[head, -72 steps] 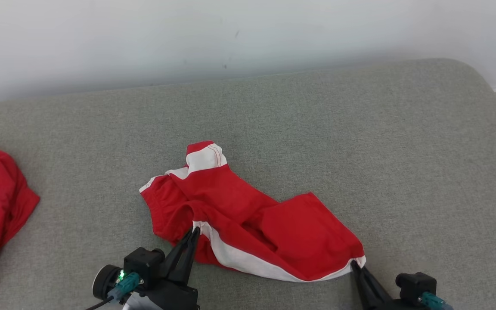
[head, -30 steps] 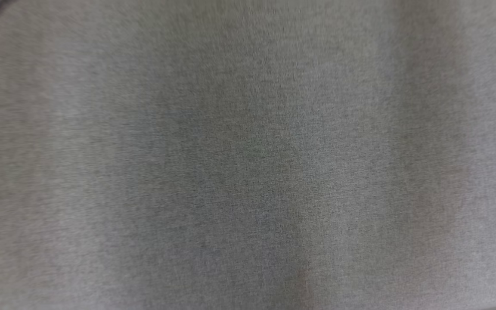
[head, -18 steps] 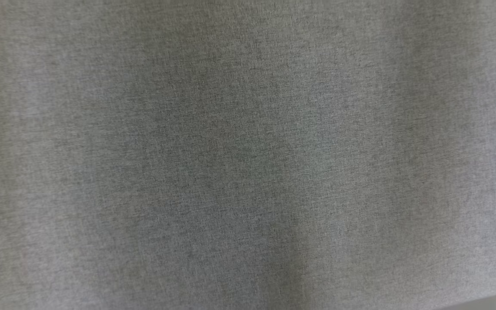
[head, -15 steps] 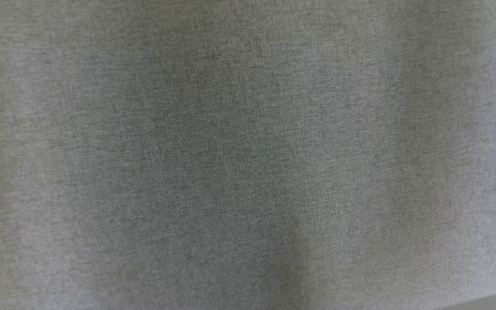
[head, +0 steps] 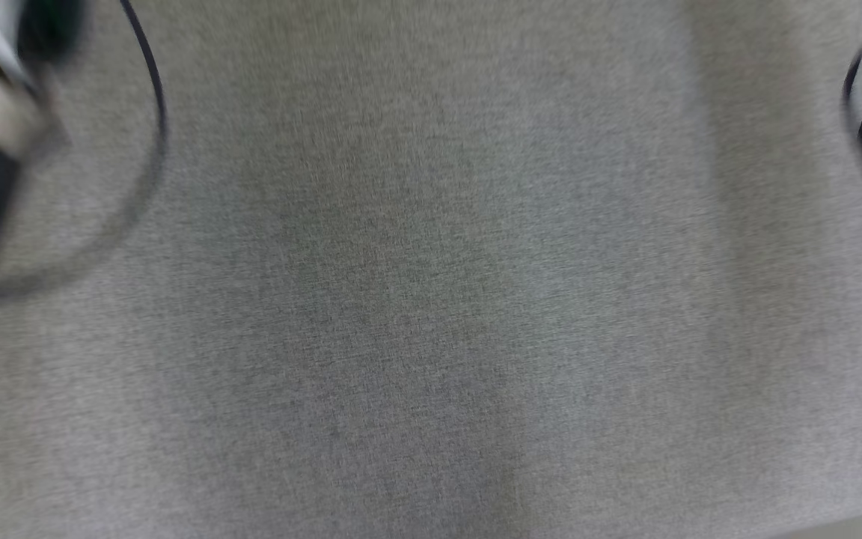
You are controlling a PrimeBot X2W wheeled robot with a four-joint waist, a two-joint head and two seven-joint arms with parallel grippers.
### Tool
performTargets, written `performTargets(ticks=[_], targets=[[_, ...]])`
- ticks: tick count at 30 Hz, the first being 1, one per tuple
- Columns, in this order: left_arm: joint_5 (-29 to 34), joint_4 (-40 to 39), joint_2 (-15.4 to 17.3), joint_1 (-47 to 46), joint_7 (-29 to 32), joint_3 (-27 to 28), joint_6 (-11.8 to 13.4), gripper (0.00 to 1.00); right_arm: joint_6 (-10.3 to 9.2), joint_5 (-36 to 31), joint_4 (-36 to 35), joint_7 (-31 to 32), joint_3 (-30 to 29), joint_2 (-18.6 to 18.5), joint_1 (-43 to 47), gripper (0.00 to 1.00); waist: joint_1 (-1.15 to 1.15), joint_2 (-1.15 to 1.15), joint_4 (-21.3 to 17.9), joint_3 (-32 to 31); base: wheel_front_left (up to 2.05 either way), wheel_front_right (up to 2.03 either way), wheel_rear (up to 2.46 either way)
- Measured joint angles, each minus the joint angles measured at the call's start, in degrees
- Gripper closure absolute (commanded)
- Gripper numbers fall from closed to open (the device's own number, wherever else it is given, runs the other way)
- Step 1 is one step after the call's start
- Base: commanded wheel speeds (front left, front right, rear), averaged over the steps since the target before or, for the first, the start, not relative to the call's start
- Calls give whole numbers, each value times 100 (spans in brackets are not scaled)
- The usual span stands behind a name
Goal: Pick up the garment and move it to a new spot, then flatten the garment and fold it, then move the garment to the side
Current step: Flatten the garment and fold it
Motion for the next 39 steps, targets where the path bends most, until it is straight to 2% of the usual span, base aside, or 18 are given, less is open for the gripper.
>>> performTargets(ticks=[6,10,14,16,18,25,34,39], targets=[[165,-1257,166,2130,-15,377,448,100,0,318,-959,10,33,-246,2004,100,-1,0,49,-515,0,0,0],[359,-2054,232,3478,-16,660,764,100,0,506,-1529,0,-156,-258,3227,100,-1,-1,74,-852,0,0,0],[538,-2607,181,4685,-15,992,879,100,1,610,-1890,68,-360,-194,4346,100,-2,-1,91,-1153,0,0,0],[567,-2843,127,5275,-15,1228,777,100,3,624,-2004,122,-437,-124,4844,100,-1,-1,96,-1299,0,0,0],[566,-2988,48,5811,-14,1313,549,100,3,635,-2091,155,-563,-70,5317,100,-2,-1,103,-1442,0,0,0],[944,-2973,-211,7201,-8,1686,277,100,8,494,-2508,330,-923,226,6727,100,-1,-1,173,-1880,0,0,0],[1339,-2605,-695,8073,-15,1775,-13,100,3,172,-3149,756,-1529,750,8090,100,0,-1,335,-2249,0,0,0],[1516,-2587,-933,8170,-15,1906,-114,100,2,33,-3604,1023,-1894,1046,8371,100,0,0,434,-2367,0,0,0]])
